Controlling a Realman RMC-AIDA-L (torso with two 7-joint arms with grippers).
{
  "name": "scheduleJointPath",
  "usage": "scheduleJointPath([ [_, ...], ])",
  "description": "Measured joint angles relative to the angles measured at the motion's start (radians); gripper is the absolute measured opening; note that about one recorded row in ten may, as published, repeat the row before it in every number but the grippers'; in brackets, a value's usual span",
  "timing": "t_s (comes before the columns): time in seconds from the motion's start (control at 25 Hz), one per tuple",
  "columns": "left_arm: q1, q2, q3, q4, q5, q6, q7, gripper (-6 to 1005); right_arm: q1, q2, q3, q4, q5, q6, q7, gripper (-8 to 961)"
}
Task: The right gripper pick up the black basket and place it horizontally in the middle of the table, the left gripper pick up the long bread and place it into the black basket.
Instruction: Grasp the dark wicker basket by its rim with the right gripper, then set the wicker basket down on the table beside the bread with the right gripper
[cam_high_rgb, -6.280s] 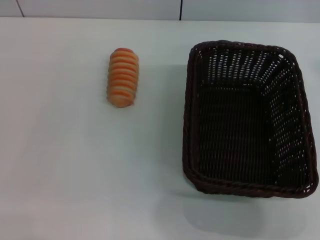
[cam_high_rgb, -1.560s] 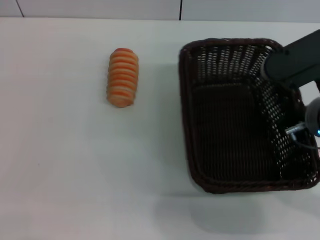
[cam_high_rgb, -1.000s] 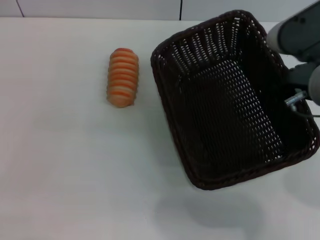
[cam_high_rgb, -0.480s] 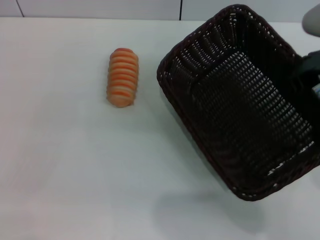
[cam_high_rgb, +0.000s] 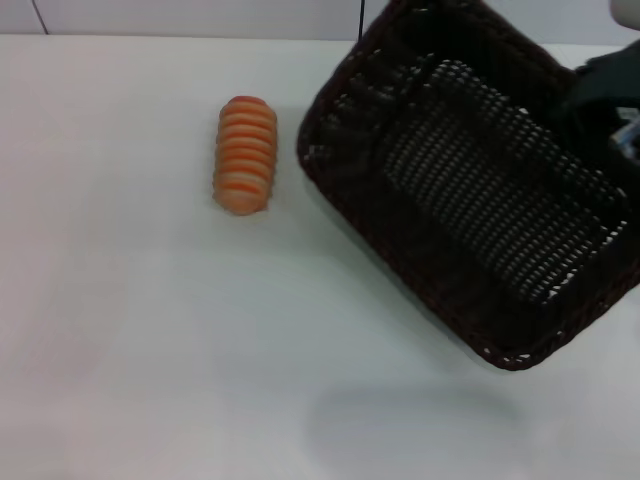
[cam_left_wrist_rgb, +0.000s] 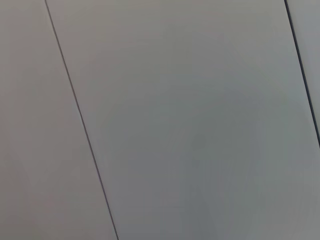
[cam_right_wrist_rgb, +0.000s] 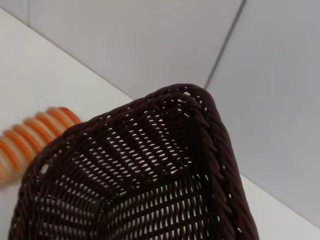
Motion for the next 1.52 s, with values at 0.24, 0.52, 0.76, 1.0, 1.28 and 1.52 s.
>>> scheduleJointPath([
  [0.24, 0.006, 0.001, -0.002, 0.006, -0.001, 0.000, 0.000, 773, 0.056, -0.040, -0.036, -0.031, 0.072, 0.087, 0.001, 168],
  [0.52, 0.017, 0.001, -0.005, 0.013, -0.001, 0.000, 0.000, 773, 0.068, -0.082, -0.056, -0.023, 0.133, 0.157, 0.001, 167],
  [0.76, 0.023, 0.001, -0.004, 0.023, -0.001, 0.000, 0.000, 773, 0.105, -0.115, -0.111, -0.015, 0.195, 0.173, 0.002, 167],
  [1.0, 0.026, 0.001, 0.000, 0.025, -0.001, 0.001, 0.000, 773, 0.136, -0.110, -0.173, -0.008, 0.215, 0.175, 0.002, 168],
  [1.28, 0.034, -0.001, 0.006, 0.025, -0.001, 0.001, 0.000, 774, 0.188, -0.091, -0.257, 0.000, 0.264, 0.171, 0.002, 167],
  [1.52, 0.035, -0.001, 0.009, 0.025, -0.001, 0.002, 0.000, 774, 0.184, -0.094, -0.273, 0.011, 0.285, 0.157, 0.004, 166],
])
